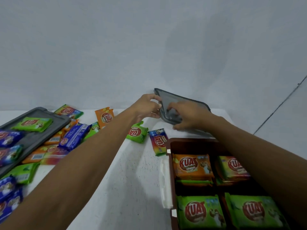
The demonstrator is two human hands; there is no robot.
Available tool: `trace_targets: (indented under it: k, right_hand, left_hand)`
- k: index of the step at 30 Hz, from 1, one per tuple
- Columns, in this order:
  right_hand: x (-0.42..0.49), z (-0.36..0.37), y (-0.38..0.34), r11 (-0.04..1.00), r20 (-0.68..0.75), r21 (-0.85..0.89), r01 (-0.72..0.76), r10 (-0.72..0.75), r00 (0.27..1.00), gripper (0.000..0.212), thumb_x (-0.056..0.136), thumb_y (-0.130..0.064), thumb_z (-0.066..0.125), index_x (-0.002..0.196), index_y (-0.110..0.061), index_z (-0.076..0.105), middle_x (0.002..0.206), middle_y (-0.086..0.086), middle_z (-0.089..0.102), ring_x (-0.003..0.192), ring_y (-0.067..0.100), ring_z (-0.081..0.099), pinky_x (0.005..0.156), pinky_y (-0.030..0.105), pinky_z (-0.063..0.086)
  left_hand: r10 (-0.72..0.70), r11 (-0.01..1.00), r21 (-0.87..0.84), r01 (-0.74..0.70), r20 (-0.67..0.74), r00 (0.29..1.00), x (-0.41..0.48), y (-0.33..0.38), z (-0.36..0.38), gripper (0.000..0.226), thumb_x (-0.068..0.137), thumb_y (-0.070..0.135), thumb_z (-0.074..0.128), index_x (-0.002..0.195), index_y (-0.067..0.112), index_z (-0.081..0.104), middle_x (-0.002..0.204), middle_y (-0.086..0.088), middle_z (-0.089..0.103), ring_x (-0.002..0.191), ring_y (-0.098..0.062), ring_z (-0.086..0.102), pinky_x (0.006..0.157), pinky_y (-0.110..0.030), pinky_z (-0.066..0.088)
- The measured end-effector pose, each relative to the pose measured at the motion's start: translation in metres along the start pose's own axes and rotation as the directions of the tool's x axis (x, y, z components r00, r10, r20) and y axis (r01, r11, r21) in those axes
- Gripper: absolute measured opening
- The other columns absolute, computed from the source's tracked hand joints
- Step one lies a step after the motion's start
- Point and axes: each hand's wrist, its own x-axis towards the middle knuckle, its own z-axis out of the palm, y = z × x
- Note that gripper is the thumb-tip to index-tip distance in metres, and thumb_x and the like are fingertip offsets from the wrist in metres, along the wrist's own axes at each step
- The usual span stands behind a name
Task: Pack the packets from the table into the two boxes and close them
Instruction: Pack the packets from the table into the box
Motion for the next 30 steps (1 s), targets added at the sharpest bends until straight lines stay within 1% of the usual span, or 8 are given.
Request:
trace_targets:
  k: [2,4,8,14,17,22,25,30]
  right_hand:
    - [0.004,0.006,-0.003,0.999,0.057,-0.038,-0.017,0.019,0.998,0.05,0.075,-0.037,0.076,0.115,-0.028,0.048,0.086,-0.008,0.052,0.081,0.014,0.047,0.059,0.025,0.03]
    - [0.009,0.012,-0.006,0.997,0.135,-0.081,-0.019,0.03,0.99,0.042,0.074,-0.033,0.076,0.104,-0.025,0.048,0.084,-0.007,0.049,0.081,0.014,0.047,0.057,0.023,0.029]
    - [0.02,0.024,-0.005,0.989,0.293,-0.15,-0.007,0.051,0.955,0.039,0.078,-0.028,0.076,0.096,-0.023,0.042,0.091,-0.004,0.048,0.086,0.014,0.047,0.068,0.024,0.035]
    - [0.039,0.043,0.007,0.996,0.425,-0.059,-0.062,0.081,0.902,0.037,0.078,-0.035,0.077,0.101,-0.02,0.052,0.094,-0.002,0.054,0.093,0.019,0.053,0.077,0.031,0.045]
    - [0.048,0.043,0.002,0.998,0.388,-0.013,-0.054,0.055,0.92,0.036,0.081,-0.039,0.073,0.106,-0.02,0.055,0.094,-0.004,0.055,0.094,0.018,0.053,0.075,0.029,0.042]
    - [0.064,0.044,-0.008,1.0,0.412,0.007,-0.008,0.005,0.911,0.053,0.09,-0.04,0.06,0.139,-0.03,0.044,0.136,0.001,0.046,0.124,0.022,0.044,0.1,0.038,0.04]
    - [0.068,0.042,-0.015,0.999,0.489,-0.029,0.025,-0.008,0.872,0.043,0.093,-0.04,0.058,0.133,-0.026,0.054,0.128,0.0,0.05,0.108,0.014,0.045,0.087,0.03,0.038]
    - [0.072,0.052,-0.031,0.999,0.521,-0.02,0.047,-0.03,0.853,0.086,0.068,-0.055,0.079,0.141,-0.026,0.043,0.13,0.0,0.038,0.116,0.017,0.042,0.1,0.035,0.042]
  left_hand:
    - [-0.022,0.994,0.105,0.016,0.063,0.998,0.004,-0.008,-0.004,0.025,0.096,0.003,0.05,0.119,0.009,0.055,0.092,-0.014,0.068,0.075,-0.022,0.068,0.067,-0.032,0.056]
    - [0.011,0.932,0.36,-0.041,0.085,0.996,0.009,-0.018,-0.013,0.028,0.095,0.005,0.051,0.121,0.015,0.054,0.099,-0.011,0.071,0.086,-0.023,0.07,0.075,-0.036,0.055]
    - [0.101,0.57,0.79,-0.228,0.208,0.973,0.009,-0.04,-0.05,0.043,0.089,0.014,0.064,0.13,0.021,0.052,0.12,-0.003,0.06,0.11,-0.022,0.057,0.084,-0.03,0.046]
    - [-0.096,0.096,0.958,-0.271,0.28,0.955,0.0,-0.07,-0.078,0.083,0.074,0.045,0.077,0.145,0.028,0.037,0.14,-0.002,0.036,0.132,-0.024,0.029,0.107,-0.045,0.03]
    - [-0.068,0.088,0.954,-0.286,0.292,0.954,-0.002,-0.081,-0.082,0.092,0.071,0.045,0.079,0.147,0.026,0.032,0.142,-0.002,0.032,0.135,-0.025,0.026,0.111,-0.046,0.028]
    - [0.025,0.176,0.932,-0.317,0.318,0.948,-0.005,-0.083,-0.088,0.084,0.07,0.04,0.079,0.14,0.017,0.039,0.134,-0.003,0.042,0.121,-0.019,0.041,0.098,-0.034,0.044]
    - [0.084,0.264,0.918,-0.297,0.284,0.955,-0.007,-0.081,-0.093,0.08,0.069,0.04,0.08,0.136,0.017,0.042,0.126,-0.001,0.052,0.102,-0.012,0.048,0.084,-0.027,0.046]
    - [0.125,0.275,0.922,-0.273,0.247,0.961,-0.009,-0.078,-0.104,0.08,0.067,0.041,0.08,0.135,0.018,0.044,0.124,0.0,0.056,0.103,-0.016,0.055,0.086,-0.035,0.052]
